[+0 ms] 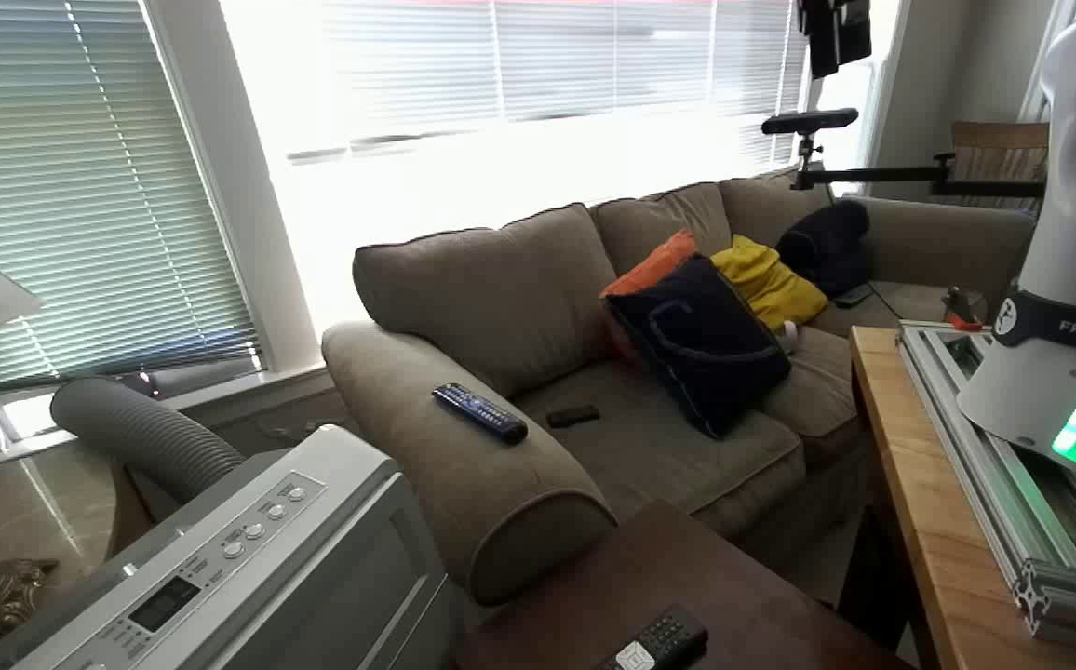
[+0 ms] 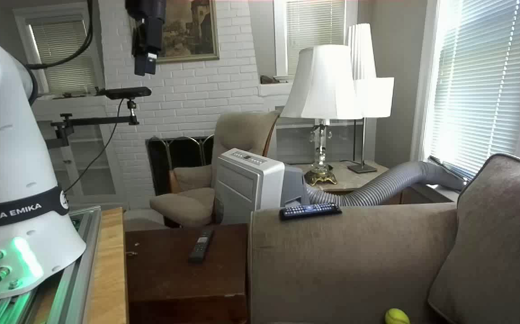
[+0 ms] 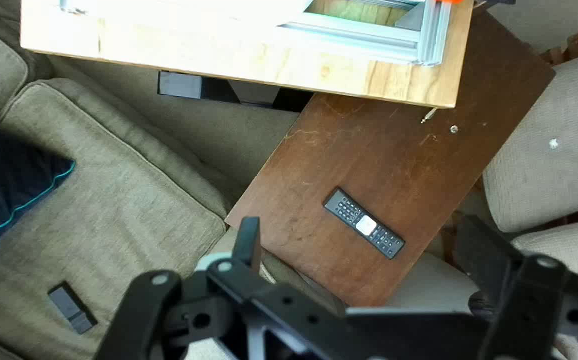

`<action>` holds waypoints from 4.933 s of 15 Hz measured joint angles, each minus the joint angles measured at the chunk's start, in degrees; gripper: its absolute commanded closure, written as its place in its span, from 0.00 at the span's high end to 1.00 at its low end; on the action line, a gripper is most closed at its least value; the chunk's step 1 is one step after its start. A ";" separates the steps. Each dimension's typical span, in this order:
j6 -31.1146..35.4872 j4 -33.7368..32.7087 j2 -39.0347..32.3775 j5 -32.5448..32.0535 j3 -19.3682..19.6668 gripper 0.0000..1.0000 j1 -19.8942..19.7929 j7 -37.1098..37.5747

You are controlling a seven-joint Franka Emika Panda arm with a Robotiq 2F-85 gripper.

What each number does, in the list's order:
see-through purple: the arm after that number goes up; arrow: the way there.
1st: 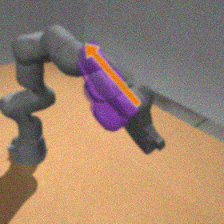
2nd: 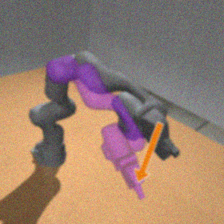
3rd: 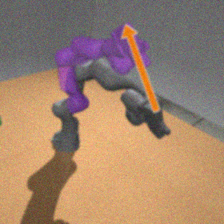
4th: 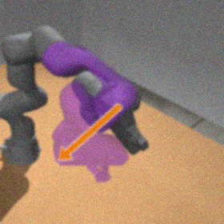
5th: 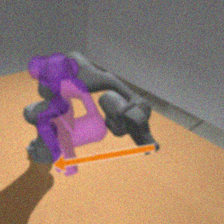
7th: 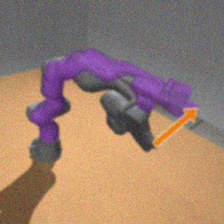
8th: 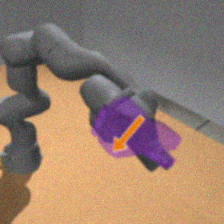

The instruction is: Press a button on the aircon to switch it on

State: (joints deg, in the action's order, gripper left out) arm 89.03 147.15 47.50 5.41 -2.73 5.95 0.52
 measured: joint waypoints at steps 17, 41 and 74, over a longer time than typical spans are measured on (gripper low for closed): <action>0.00 0.00 0.00 0.00 0.00 1.00 0.00 0.00; 0.02 0.00 -0.04 0.00 -0.06 1.00 -0.05 0.00; 35.25 -28.97 -44.30 -0.01 -10.86 1.00 10.51 -20.45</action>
State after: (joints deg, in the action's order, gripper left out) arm 124.29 118.17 3.20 5.41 -13.59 16.46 -19.93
